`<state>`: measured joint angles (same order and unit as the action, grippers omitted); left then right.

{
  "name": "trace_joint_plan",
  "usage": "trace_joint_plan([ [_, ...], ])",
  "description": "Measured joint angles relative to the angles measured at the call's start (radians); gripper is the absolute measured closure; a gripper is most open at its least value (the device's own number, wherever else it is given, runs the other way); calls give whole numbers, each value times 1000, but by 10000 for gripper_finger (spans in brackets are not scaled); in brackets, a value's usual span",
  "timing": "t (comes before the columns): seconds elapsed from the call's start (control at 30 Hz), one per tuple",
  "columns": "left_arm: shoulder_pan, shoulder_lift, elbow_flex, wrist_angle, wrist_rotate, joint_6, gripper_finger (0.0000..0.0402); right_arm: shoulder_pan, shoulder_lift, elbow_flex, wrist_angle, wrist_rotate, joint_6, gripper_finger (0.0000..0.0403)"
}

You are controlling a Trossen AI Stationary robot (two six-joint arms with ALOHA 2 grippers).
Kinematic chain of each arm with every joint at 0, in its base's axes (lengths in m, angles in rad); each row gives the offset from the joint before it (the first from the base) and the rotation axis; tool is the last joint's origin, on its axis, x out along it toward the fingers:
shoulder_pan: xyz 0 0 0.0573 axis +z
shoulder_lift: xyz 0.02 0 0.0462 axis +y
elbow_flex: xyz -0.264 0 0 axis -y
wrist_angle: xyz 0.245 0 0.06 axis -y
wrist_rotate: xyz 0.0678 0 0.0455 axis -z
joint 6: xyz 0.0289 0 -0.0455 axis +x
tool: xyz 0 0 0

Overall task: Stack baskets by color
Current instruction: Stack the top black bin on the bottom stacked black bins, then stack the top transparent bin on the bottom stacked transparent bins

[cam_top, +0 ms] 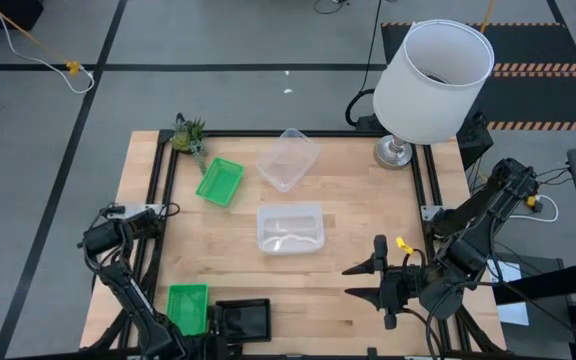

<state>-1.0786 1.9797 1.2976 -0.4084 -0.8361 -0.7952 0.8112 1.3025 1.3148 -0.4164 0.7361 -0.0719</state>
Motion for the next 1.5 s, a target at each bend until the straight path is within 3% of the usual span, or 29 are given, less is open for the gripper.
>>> trace_joint_plan([
  [0.27,6,-109,0,-20,32,8,266,0,0,0,0,0,0,232],
  [0.57,90,-238,0,-261,34,44,285,0,0,0,0,0,0,232],
  [0.73,167,-308,0,-375,42,105,290,0,0,0,-15,0,0,232],
  [1.07,359,-380,0,-374,55,334,291,0,0,0,-23,0,0,232],
  [1.5,587,-380,0,-385,60,387,291,0,0,0,-49,0,3,232],
])
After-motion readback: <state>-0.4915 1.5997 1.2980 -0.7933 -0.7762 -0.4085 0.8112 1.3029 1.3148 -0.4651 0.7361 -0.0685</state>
